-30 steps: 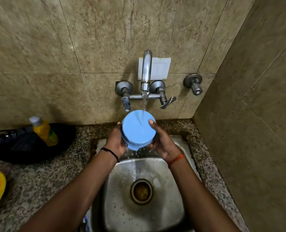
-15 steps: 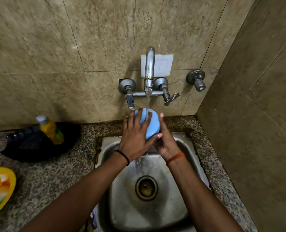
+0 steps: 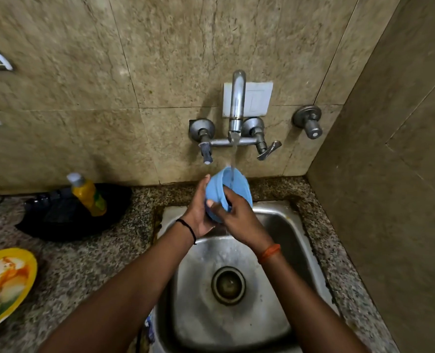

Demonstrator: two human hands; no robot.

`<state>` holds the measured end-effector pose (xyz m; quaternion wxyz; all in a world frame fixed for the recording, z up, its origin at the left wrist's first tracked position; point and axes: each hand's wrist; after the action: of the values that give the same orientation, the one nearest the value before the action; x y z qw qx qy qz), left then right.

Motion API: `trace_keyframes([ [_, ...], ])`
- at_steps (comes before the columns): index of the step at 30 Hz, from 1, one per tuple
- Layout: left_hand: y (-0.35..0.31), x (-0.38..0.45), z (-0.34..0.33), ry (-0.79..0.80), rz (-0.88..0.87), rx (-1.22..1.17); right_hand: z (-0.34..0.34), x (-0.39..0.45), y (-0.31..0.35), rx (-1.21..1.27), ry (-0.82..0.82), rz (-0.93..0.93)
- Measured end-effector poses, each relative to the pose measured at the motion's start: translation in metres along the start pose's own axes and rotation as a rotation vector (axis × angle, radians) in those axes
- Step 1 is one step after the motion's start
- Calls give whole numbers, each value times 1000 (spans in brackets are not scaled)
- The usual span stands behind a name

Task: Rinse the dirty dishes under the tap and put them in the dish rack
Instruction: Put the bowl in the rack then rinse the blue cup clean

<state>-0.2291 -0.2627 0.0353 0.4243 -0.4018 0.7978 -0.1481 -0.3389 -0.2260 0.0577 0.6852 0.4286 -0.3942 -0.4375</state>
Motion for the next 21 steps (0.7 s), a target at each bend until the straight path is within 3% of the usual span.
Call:
trace_keyframes([
  [3, 0, -3, 8, 88, 95, -98, 13, -5, 8, -236, 76, -27],
  [7, 2, -3, 6, 156, 106, -182, 28, 3, 27, -375, 165, -192],
  [10, 7, -3, 0, 191, 116, -271, 21, 16, 41, -610, 202, -153],
  [18, -3, 2, 23, 176, -21, -374, 8, 10, 49, -541, 322, -10],
  [21, -6, 2, 20, 156, 2, -341, 15, 18, 45, -817, 243, -78],
])
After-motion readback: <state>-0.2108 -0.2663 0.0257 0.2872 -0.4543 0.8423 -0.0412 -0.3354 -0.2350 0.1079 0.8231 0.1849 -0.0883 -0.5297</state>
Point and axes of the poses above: each hand's wrist, its own x-axis towards the middle knuckle, its own z-axis out of the back of the hand, y = z × x, and after that the axes turned 7 degrees about z, right-handed
